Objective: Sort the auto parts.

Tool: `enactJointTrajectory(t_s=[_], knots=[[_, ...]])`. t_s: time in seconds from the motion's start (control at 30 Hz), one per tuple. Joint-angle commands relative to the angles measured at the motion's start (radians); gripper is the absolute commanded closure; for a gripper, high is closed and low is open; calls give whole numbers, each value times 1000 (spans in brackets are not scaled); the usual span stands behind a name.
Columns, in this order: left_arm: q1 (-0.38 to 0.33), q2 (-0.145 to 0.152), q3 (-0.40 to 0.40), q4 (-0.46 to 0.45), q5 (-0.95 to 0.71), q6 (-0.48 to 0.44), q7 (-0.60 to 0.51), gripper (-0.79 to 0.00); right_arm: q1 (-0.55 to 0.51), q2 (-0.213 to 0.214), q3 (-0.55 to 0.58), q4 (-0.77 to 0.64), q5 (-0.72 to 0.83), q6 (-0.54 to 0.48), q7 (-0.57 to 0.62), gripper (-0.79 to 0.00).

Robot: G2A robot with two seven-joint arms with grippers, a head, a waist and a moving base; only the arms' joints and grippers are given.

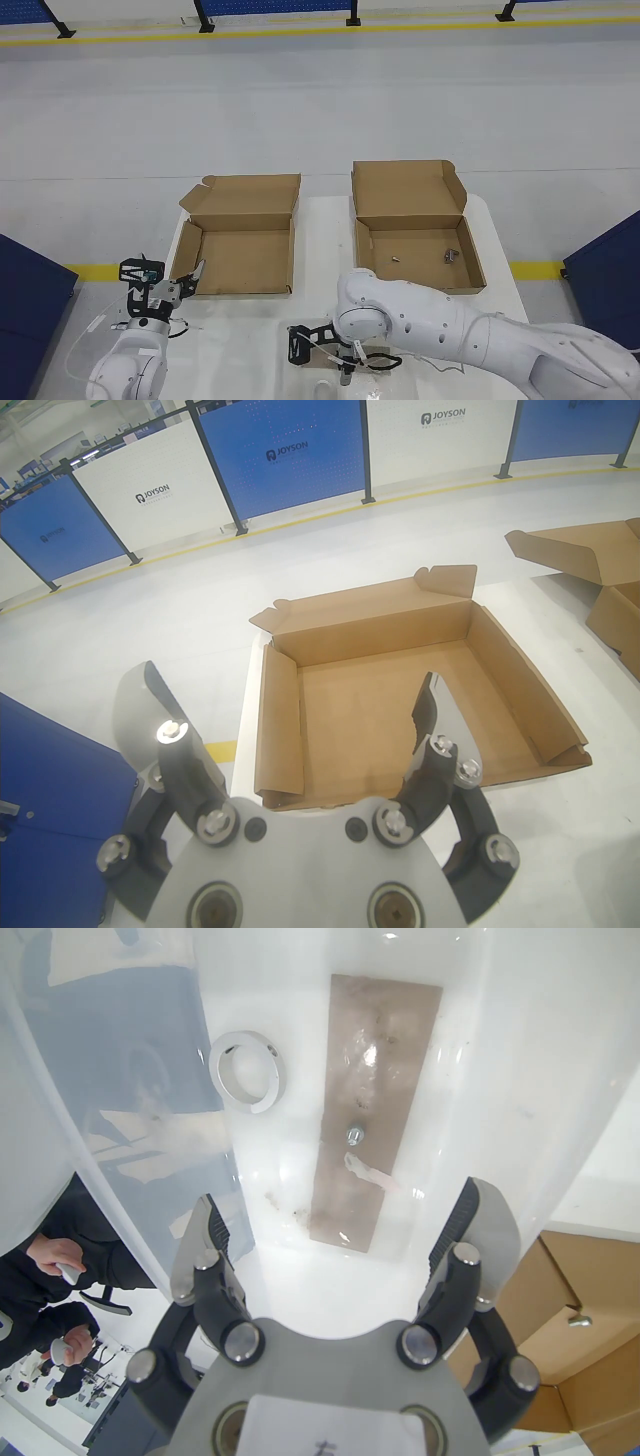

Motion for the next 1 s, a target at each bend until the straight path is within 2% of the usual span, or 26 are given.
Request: enactJointTrajectory(t_s=[0.0,0.97], knots=[[0,0,0,0,0,0,0,-785,5,-5,0,8,-7,-7,-7,-785],[0,0,0,0,0,0,0,-785,15,-31,21,62,-60,-15,-17,-785]])
